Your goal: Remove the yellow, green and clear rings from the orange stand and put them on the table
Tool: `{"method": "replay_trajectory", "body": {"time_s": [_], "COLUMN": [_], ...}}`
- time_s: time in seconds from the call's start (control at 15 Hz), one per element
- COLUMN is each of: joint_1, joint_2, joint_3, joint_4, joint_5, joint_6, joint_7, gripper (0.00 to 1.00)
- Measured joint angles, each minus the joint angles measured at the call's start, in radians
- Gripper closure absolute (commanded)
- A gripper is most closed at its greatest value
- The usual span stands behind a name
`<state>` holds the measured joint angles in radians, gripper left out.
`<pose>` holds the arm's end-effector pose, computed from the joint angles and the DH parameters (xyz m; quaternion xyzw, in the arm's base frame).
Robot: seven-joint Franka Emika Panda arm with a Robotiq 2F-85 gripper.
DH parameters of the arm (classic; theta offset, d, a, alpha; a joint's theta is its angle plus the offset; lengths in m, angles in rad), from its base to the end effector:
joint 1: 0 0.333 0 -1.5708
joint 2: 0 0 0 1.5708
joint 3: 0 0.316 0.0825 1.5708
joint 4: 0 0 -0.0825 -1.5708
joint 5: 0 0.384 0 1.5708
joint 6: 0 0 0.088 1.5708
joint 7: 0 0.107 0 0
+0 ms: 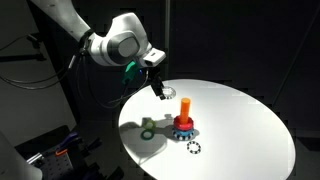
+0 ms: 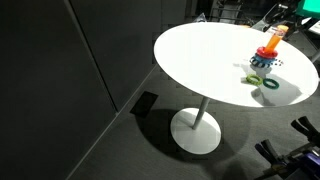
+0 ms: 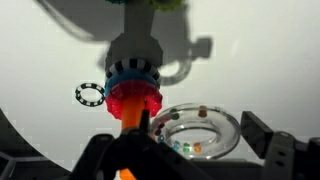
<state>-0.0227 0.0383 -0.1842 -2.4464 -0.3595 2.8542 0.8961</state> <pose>0.5053 -0.0866 0.3220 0.9072 -0.3704 0.1985 0.0188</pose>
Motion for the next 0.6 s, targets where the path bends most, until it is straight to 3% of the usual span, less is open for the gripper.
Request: {"method": "replay_trajectory", "body": {"time_s": [0.6], "joint_1": [-0.012], "joint_2": [0.063], "joint_3": [0.009], "joint_4": [-0.002], "joint_5": [0.003], "joint_6": [-0.075], "joint_7": [-0.039], "gripper": [0.36]}}
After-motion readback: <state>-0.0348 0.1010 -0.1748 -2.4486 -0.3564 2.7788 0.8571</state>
